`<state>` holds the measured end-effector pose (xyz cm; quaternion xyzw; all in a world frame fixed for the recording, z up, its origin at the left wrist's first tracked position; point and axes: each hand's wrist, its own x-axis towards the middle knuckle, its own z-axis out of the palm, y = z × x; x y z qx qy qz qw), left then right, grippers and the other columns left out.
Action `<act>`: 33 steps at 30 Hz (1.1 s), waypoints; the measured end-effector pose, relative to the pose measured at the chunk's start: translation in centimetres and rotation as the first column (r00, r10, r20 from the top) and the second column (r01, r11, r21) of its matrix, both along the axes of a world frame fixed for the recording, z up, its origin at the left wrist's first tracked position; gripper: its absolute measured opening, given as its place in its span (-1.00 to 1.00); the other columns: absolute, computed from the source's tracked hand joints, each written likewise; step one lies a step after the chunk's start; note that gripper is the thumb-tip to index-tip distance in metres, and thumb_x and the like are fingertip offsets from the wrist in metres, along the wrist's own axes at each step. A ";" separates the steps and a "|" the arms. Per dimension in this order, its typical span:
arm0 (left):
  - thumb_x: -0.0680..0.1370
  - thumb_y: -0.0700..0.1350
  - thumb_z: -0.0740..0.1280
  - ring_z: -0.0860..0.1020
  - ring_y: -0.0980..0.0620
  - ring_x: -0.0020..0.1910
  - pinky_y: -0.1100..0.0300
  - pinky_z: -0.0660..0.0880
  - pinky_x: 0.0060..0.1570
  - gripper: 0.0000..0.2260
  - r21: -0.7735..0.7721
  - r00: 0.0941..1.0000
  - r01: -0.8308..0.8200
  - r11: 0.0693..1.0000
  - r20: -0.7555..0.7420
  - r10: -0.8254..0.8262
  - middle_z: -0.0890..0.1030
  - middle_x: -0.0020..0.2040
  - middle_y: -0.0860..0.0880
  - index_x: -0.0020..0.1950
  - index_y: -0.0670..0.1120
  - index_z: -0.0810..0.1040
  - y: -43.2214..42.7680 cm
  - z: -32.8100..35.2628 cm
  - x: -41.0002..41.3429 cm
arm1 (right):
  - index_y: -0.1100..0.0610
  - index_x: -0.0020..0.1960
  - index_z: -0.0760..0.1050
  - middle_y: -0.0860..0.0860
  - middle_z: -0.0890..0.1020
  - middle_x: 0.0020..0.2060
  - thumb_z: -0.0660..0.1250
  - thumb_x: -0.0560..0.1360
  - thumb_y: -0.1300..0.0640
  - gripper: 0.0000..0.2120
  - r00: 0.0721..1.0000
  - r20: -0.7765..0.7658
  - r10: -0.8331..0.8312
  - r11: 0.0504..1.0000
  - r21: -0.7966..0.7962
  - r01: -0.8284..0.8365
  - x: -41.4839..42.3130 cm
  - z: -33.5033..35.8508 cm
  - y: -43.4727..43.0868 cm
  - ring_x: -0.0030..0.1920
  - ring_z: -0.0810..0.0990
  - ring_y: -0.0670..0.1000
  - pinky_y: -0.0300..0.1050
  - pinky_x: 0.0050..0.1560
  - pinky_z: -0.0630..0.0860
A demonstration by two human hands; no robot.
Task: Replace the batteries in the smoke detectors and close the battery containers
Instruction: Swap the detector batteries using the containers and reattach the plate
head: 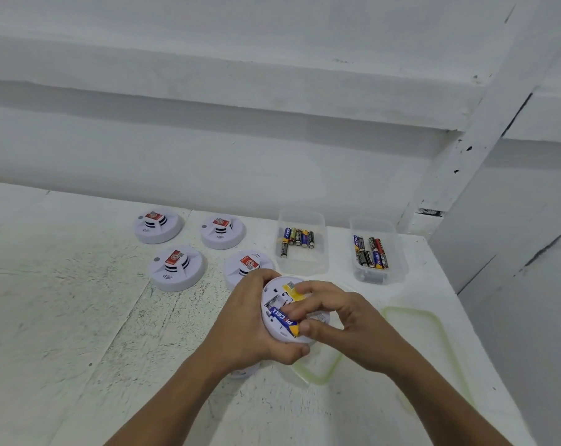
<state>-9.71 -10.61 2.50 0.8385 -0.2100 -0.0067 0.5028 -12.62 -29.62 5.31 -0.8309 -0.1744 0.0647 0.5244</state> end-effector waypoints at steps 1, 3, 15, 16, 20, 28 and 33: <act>0.05 0.13 0.54 0.54 0.18 -0.04 0.38 0.47 -0.18 -0.32 -0.001 1.000 0.006 1.000 -0.022 -0.006 0.52 -0.02 0.16 0.09 0.23 0.33 0.0 0.1 0.0 | 0.04 -0.01 0.67 -0.16 0.66 0.04 0.43 0.45 0.20 -0.85 1.000 -0.012 0.016 1.000 0.014 -0.015 0.1 -0.1 0.0 0.33 0.40 -0.21 -0.16 0.29 0.39; 0.06 0.13 0.55 0.55 0.18 -0.05 0.33 0.50 -0.17 -0.30 0.018 0.999 0.022 1.000 -0.045 -0.021 0.55 -0.03 0.15 0.09 0.24 0.29 0.1 0.1 0.1 | 0.09 -0.01 0.67 -0.12 0.68 0.03 0.42 0.46 0.23 -0.86 0.999 -0.043 0.026 0.998 0.056 -0.024 0.1 -0.3 0.1 0.34 0.40 -0.23 -0.18 0.30 0.38; 0.06 0.16 0.50 0.52 0.14 -0.03 0.34 0.46 -0.15 -0.32 0.029 0.999 0.034 0.999 -0.026 -0.033 0.51 -0.01 0.09 0.09 0.15 0.30 -0.1 0.3 0.2 | -0.01 -0.08 0.69 -0.06 0.70 0.02 0.41 0.41 0.24 -0.81 0.996 -0.076 0.041 0.970 0.243 -0.021 -0.2 -0.9 0.6 0.36 0.41 -0.16 -0.17 0.31 0.39; 0.05 0.17 0.50 0.52 0.14 -0.03 0.35 0.46 -0.15 -0.32 0.029 0.999 0.035 0.999 -0.021 -0.034 0.51 -0.01 0.10 0.09 0.15 0.30 -0.1 0.3 0.1 | -0.01 -0.08 0.69 -0.06 0.70 0.02 0.41 0.41 0.23 -0.81 0.996 -0.079 0.046 0.969 0.245 -0.025 -0.2 -0.8 0.5 0.36 0.40 -0.16 -0.15 0.31 0.39; 0.05 0.18 0.50 0.52 0.15 -0.02 0.40 0.44 -0.15 -0.33 0.014 0.999 0.028 0.999 -0.020 -0.028 0.51 -0.01 0.11 0.08 0.21 0.29 -0.2 0.2 0.0 | 0.06 -0.06 0.68 -0.05 0.69 0.04 0.42 0.42 0.25 -0.84 0.993 -0.079 0.084 0.970 0.236 -0.063 -0.2 -0.8 0.2 0.38 0.39 -0.15 -0.05 0.35 0.36; 0.04 0.12 0.49 0.53 0.14 -0.06 0.35 0.46 -0.18 -0.35 -0.011 1.000 0.009 1.000 -0.019 -0.009 0.52 -0.02 0.06 0.06 0.11 0.33 -0.6 0.5 0.3 | 0.29 -0.02 0.66 0.02 0.67 0.08 0.41 0.42 0.33 -0.84 0.992 -0.067 0.109 0.966 0.242 -0.090 0.1 -1.0 -0.3 0.41 0.35 -0.14 -0.18 0.34 0.36; 0.03 0.11 0.51 0.56 0.17 -0.06 0.38 0.44 -0.18 -0.32 -0.075 0.998 0.002 0.997 -0.062 -0.006 0.53 0.01 0.07 0.07 0.11 0.34 -1.1 1.0 1.3 | 0.14 0.01 0.67 0.07 0.68 0.06 0.40 0.42 0.29 -0.81 0.980 -0.114 0.165 0.945 0.304 -0.123 1.9 0.2 -1.1 0.41 0.36 -0.09 -0.11 0.38 0.33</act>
